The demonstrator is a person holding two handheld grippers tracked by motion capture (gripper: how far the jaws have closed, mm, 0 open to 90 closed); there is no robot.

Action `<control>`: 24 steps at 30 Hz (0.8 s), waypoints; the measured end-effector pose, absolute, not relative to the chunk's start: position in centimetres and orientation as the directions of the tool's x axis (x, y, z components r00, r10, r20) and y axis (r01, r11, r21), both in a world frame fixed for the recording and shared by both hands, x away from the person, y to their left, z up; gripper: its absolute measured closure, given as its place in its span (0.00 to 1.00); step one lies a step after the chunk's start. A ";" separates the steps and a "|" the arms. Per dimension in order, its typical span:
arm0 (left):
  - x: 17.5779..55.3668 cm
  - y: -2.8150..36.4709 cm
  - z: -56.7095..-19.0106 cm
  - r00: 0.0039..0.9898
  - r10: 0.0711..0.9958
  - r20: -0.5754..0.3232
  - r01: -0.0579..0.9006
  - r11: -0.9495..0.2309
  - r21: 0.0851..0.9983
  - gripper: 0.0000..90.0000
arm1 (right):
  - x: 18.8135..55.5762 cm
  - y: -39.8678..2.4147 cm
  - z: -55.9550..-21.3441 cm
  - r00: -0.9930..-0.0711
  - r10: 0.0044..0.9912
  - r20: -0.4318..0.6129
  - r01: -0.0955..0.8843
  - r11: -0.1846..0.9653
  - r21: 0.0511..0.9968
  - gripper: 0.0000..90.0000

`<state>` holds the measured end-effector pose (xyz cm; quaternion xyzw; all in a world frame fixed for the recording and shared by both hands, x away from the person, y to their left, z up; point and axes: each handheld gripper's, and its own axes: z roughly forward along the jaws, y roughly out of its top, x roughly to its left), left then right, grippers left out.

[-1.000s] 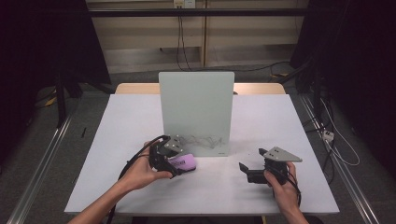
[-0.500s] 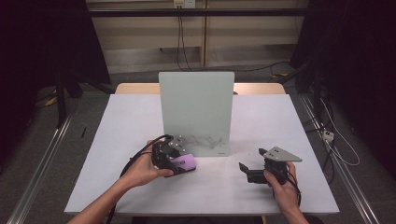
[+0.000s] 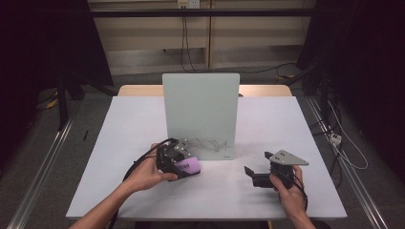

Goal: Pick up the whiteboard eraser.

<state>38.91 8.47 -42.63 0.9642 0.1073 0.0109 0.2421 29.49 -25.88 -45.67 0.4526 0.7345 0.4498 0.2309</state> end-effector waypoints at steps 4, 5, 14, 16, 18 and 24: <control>38.9 9.2 -42.0 0.972 0.231 -0.035 0.215 -0.830 0.515 0.45 | 29.5 -25.9 -45.7 -0.482 0.873 0.067 0.456 0.185 0.870 0.06; 38.9 9.4 -41.8 0.971 0.237 -0.044 0.224 -0.820 0.526 0.45 | 29.5 -25.9 -45.7 -0.482 0.873 0.067 0.456 0.185 0.870 0.06; 38.5 10.7 -41.1 0.965 0.260 -0.044 0.234 -0.767 0.598 0.45 | 29.7 -25.9 -45.7 -0.476 0.877 0.067 0.460 0.182 0.869 0.06; 38.4 10.9 -41.1 0.963 0.266 -0.051 0.240 -0.754 0.611 0.45 | 29.7 -25.9 -45.7 -0.469 0.880 0.073 0.462 0.174 0.870 0.06; 38.3 11.1 -41.1 0.961 0.272 -0.053 0.244 -0.739 0.628 0.45 | 29.9 -25.9 -45.7 -0.467 0.881 0.076 0.464 0.171 0.869 0.06; 38.1 11.8 -41.0 0.958 0.284 -0.034 0.234 -0.709 0.665 0.45 | 30.0 -25.7 -45.8 -0.476 0.877 0.074 0.464 0.178 0.868 0.06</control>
